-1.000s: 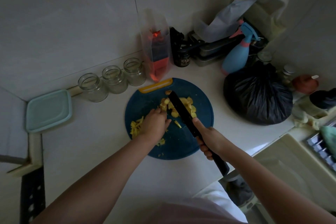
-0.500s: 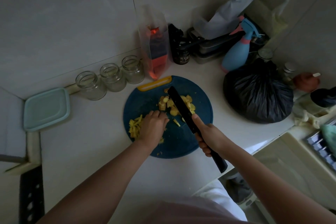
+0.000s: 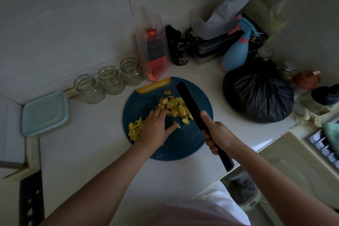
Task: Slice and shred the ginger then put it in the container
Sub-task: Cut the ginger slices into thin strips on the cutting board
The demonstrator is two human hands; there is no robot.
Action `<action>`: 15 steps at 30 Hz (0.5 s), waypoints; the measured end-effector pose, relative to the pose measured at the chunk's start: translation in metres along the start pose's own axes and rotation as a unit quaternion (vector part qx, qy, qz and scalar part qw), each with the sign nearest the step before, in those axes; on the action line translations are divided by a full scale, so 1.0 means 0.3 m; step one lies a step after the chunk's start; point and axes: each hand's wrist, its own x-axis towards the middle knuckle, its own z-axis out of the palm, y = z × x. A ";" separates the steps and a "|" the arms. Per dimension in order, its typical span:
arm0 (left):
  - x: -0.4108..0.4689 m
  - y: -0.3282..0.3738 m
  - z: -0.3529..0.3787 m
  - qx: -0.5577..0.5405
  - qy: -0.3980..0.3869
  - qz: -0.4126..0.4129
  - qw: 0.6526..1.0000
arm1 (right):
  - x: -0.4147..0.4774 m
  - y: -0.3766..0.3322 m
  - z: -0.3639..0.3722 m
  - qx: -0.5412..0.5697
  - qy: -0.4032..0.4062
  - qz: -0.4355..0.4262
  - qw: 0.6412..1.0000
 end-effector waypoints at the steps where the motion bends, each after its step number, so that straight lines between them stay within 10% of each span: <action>1: 0.007 0.011 0.007 0.011 -0.020 -0.017 1.000 | -0.001 -0.002 -0.001 0.001 0.001 -0.001 1.000; 6: 0.022 0.057 0.025 0.067 -0.059 -0.086 0.992 | -0.008 -0.003 0.006 0.007 0.007 -0.004 1.000; 15: -0.086 -0.020 -0.022 0.066 -0.030 0.065 0.995 | -0.006 0.009 0.012 0.015 0.006 -0.010 1.000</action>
